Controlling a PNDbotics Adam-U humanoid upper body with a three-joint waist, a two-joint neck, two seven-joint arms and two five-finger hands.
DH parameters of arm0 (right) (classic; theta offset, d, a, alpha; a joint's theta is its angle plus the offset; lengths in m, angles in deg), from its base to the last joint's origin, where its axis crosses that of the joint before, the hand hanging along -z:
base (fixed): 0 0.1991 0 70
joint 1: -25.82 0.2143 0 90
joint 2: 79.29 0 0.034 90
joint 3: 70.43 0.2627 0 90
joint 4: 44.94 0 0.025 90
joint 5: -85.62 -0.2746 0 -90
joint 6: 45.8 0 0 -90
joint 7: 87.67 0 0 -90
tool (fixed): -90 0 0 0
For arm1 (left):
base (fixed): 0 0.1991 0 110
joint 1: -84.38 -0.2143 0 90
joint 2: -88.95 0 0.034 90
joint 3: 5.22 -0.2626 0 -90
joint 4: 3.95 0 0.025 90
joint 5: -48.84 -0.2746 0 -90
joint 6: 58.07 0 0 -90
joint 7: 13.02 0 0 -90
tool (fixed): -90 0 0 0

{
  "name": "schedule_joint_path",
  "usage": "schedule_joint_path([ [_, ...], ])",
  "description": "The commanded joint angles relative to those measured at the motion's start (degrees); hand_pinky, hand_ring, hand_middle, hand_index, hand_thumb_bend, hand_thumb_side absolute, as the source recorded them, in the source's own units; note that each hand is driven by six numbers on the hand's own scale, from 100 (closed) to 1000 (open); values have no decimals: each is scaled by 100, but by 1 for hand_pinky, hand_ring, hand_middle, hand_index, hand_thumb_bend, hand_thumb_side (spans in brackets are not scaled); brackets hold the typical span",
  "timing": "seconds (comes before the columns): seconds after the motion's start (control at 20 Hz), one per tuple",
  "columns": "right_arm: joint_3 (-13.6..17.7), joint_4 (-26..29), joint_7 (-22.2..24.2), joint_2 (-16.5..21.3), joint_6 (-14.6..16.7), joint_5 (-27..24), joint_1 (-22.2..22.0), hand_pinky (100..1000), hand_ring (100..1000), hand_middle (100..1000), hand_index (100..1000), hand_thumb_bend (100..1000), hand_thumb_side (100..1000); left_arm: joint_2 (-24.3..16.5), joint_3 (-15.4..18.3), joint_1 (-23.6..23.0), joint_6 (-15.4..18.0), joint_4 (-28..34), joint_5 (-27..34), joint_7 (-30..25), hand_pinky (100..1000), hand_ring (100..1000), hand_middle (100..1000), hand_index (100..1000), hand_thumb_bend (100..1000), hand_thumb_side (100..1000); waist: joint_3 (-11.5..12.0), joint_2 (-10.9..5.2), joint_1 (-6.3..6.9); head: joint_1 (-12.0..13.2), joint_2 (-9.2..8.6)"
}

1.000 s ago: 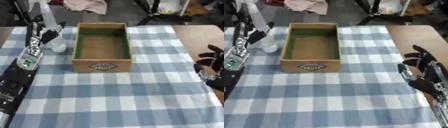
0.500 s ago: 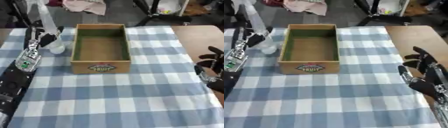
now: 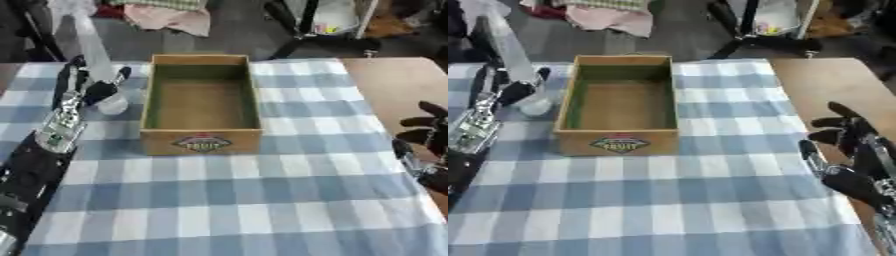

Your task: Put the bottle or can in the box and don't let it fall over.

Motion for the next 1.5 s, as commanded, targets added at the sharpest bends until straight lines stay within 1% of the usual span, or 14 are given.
schedule_joint_path([
  [0.05, 17, 88, 21, 83, 10, -45, 79, 803, 683, 711, 949, 274, 169, -147, 30, 146, 24, 43, -43, -11, 855, 731, 650, 809, 414, 249, -7, -78, -1, 25, -82],
  [0.2, 20, 85, 23, 82, 12, -45, 76, 803, 683, 711, 949, 272, 169, -144, 31, 138, 11, 47, -23, -19, 851, 714, 559, 748, 285, 102, 1, -87, 2, 23, -77],
  [0.35, 27, 79, 21, 75, 13, -44, 69, 803, 682, 711, 949, 271, 169, -139, 25, 128, 5, 58, 26, -78, 849, 698, 473, 674, 157, 100, 10, -97, 1, 19, -81],
  [0.45, 30, 75, 21, 70, 15, -44, 60, 803, 682, 711, 949, 269, 169, -136, 24, 121, -5, 62, 40, -104, 848, 687, 429, 626, 109, 100, 14, -104, -1, 17, -83],
  [0.5, 32, 73, 21, 68, 16, -44, 55, 803, 682, 711, 949, 269, 169, -131, 27, 117, -12, 62, 49, -103, 846, 665, 375, 568, 100, 100, 14, -108, -4, 16, -82],
  [0.55, 34, 72, 20, 65, 18, -45, 52, 803, 682, 711, 949, 269, 169, -127, 30, 113, -16, 64, 62, -93, 846, 665, 375, 568, 100, 100, 15, -111, -6, 14, -82],
  [0.6, 37, 71, 19, 63, 19, -45, 50, 803, 682, 711, 949, 268, 170, -123, 35, 107, -21, 65, 86, -77, 842, 631, 304, 492, 100, 100, 15, -115, -11, 13, -81],
  [0.65, 39, 70, 18, 61, 20, -45, 48, 803, 683, 711, 949, 268, 170, -118, 41, 99, -22, 71, 128, -56, 841, 620, 276, 464, 100, 100, 15, -118, -14, 13, -81],
  [0.8, 46, 67, 16, 60, 21, -42, 46, 803, 683, 711, 949, 266, 170, -121, 45, 65, 0, 155, 324, -29, 841, 608, 232, 420, 100, 100, 21, -126, -24, 9, -81],
  [0.9, 57, 64, 9, 63, 21, -39, 43, 804, 683, 712, 950, 265, 171, -160, 43, 37, 34, 311, 491, -25, 840, 605, 218, 406, 100, 100, 31, -134, -27, 6, -78],
  [1.05, 78, 63, -5, 68, 24, -31, 25, 804, 683, 712, 950, 264, 171, -269, 30, -19, 70, 725, 775, -8, 840, 604, 212, 397, 100, 100, 69, -160, -29, -2, -58],
  [1.3, 121, 62, -38, 84, 30, -14, -27, 805, 683, 712, 950, 261, 173, -467, -29, -129, 97, 1745, 1343, -37, 835, 606, 210, 391, 100, 100, 183, -237, -18, -37, 1],
  [1.5, 133, 61, -45, 88, 34, 0, -45, 805, 683, 712, 950, 259, 174, -522, -181, -165, -11, 2476, 1682, -171, 834, 614, 220, 397, 100, 100, 239, -294, -10, -71, 26],
])
